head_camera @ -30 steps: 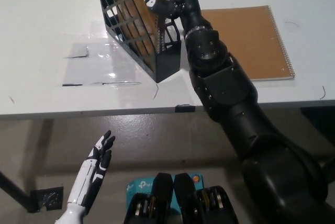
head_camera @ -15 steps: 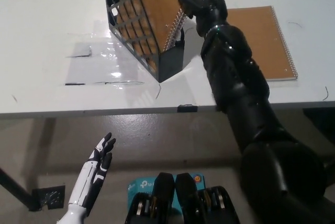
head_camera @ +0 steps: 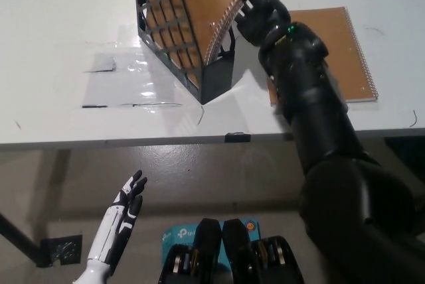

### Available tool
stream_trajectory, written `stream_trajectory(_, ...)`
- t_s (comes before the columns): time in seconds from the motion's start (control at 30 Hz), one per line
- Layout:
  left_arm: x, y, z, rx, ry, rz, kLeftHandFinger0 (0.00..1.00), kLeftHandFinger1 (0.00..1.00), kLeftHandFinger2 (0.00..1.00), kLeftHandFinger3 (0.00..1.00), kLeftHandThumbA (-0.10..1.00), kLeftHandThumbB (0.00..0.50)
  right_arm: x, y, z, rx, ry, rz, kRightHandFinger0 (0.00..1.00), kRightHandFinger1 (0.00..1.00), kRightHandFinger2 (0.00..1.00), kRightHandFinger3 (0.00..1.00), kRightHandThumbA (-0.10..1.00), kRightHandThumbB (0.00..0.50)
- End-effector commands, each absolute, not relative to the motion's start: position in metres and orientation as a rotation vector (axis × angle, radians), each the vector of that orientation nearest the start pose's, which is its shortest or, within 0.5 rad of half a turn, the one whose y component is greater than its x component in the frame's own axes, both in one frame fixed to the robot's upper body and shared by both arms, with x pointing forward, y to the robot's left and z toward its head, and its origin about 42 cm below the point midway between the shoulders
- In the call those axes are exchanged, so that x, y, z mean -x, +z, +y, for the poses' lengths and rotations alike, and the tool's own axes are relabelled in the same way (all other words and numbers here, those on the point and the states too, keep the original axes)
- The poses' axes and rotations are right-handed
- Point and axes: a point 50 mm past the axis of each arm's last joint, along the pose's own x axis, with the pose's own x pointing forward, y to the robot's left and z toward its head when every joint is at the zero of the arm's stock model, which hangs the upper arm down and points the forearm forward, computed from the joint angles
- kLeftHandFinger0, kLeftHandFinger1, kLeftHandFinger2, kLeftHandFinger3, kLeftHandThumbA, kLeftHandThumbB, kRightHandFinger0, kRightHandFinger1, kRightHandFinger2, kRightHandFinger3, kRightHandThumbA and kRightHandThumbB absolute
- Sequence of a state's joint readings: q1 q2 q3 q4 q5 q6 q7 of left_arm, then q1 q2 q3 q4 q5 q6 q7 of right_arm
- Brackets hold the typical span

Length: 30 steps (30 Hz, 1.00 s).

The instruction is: Use the right hand to pick up a book from the book holder on the left side and put it on another book on the right side

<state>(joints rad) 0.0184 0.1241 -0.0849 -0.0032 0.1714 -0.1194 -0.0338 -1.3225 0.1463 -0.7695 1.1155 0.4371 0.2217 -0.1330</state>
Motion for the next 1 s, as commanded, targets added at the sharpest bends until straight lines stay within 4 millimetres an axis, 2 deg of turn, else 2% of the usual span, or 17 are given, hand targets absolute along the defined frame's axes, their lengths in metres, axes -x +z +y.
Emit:
stream_trajectory(0.0,-0.280,0.113,0.224,-0.288,-0.159,-0.209,1.00,1.00,1.00,1.00,1.00,0.040,-0.571,0.522,-0.072,-1.269,0.389,-0.082,0.00,0.10,0.70,1.00,-0.10,0.073)
stream_trajectory(0.17,-0.280,0.114,0.224,-0.288,-0.160,-0.207,1.00,1.00,1.00,1.00,1.00,0.029,-0.559,0.558,-0.079,-1.160,0.429,-0.180,0.00,0.14,0.72,1.00,-0.10,0.059)
stream_trajectory(0.2,-0.281,0.114,0.223,-0.290,-0.158,-0.214,1.00,1.00,1.00,1.00,1.00,0.014,-0.555,0.568,-0.079,-1.134,0.429,-0.206,0.00,0.15,0.73,1.00,-0.10,0.052)
stream_trajectory(0.27,-0.281,0.115,0.223,-0.298,-0.157,-0.218,1.00,1.00,1.00,1.00,1.00,0.022,-0.546,0.589,-0.079,-1.099,0.450,-0.244,0.00,0.18,0.76,1.00,-0.10,0.063)
stream_trajectory(0.33,-0.281,0.115,0.224,-0.299,-0.157,-0.207,1.00,1.00,1.00,1.00,1.00,0.026,-0.540,0.602,-0.080,-1.078,0.465,-0.270,0.00,0.20,0.77,1.00,-0.10,0.061)
stream_trajectory(0.37,-0.281,0.114,0.223,-0.299,-0.156,-0.210,1.00,1.00,1.00,1.00,1.00,0.016,-0.536,0.611,-0.081,-1.078,0.478,-0.277,0.00,0.21,0.78,1.00,-0.10,0.071)
stream_trajectory(0.43,-0.279,0.114,0.224,-0.302,-0.161,-0.220,1.00,1.00,1.00,1.00,1.00,0.003,-0.530,0.627,-0.087,-1.072,0.497,-0.305,0.00,0.21,0.75,1.00,-0.10,0.065)
stream_trajectory(0.47,-0.279,0.113,0.224,-0.303,-0.161,-0.218,1.00,1.00,1.00,1.00,1.00,0.003,-0.529,0.626,-0.087,-1.073,0.497,-0.304,0.00,0.21,0.75,1.00,-0.10,0.065)
stream_trajectory(0.5,-0.278,0.113,0.224,-0.300,-0.162,-0.217,1.00,1.00,1.00,1.00,1.00,0.003,-0.528,0.633,-0.094,-1.077,0.493,-0.316,0.00,0.21,0.74,1.00,-0.10,0.040)
stream_trajectory(0.57,-0.277,0.112,0.225,-0.313,-0.164,-0.208,1.00,1.00,1.00,1.00,1.00,0.011,-0.527,0.640,-0.102,-1.087,0.487,-0.327,0.00,0.21,0.75,1.00,-0.10,0.040)
stream_trajectory(0.63,-0.276,0.112,0.225,-0.306,-0.165,-0.205,1.00,1.00,1.00,1.00,1.00,0.011,-0.525,0.649,-0.111,-1.098,0.479,-0.354,0.00,0.23,0.75,1.00,-0.10,0.058)
stream_trajectory(0.7,-0.276,0.112,0.225,-0.314,-0.165,-0.201,1.00,1.00,1.00,1.00,1.00,0.022,-0.523,0.657,-0.119,-1.087,0.478,-0.370,0.00,0.25,0.74,0.96,-0.10,0.048)
stream_trajectory(0.73,-0.276,0.111,0.225,-0.315,-0.166,-0.198,1.00,1.00,1.00,1.00,1.00,0.023,-0.521,0.661,-0.121,-1.083,0.481,-0.375,0.00,0.26,0.74,1.00,-0.10,0.051)
stream_trajectory(0.8,-0.277,0.110,0.224,-0.305,-0.163,-0.198,1.00,1.00,1.00,1.00,1.00,0.022,-0.519,0.671,-0.126,-1.076,0.489,-0.388,0.00,0.27,0.75,1.00,-0.10,0.069)
stream_trajectory(0.97,-0.274,0.108,0.224,-0.290,-0.159,-0.194,1.00,1.00,1.00,1.00,1.00,0.013,-0.512,0.690,-0.138,-1.054,0.478,-0.417,0.00,0.21,0.78,1.00,-0.10,0.027)
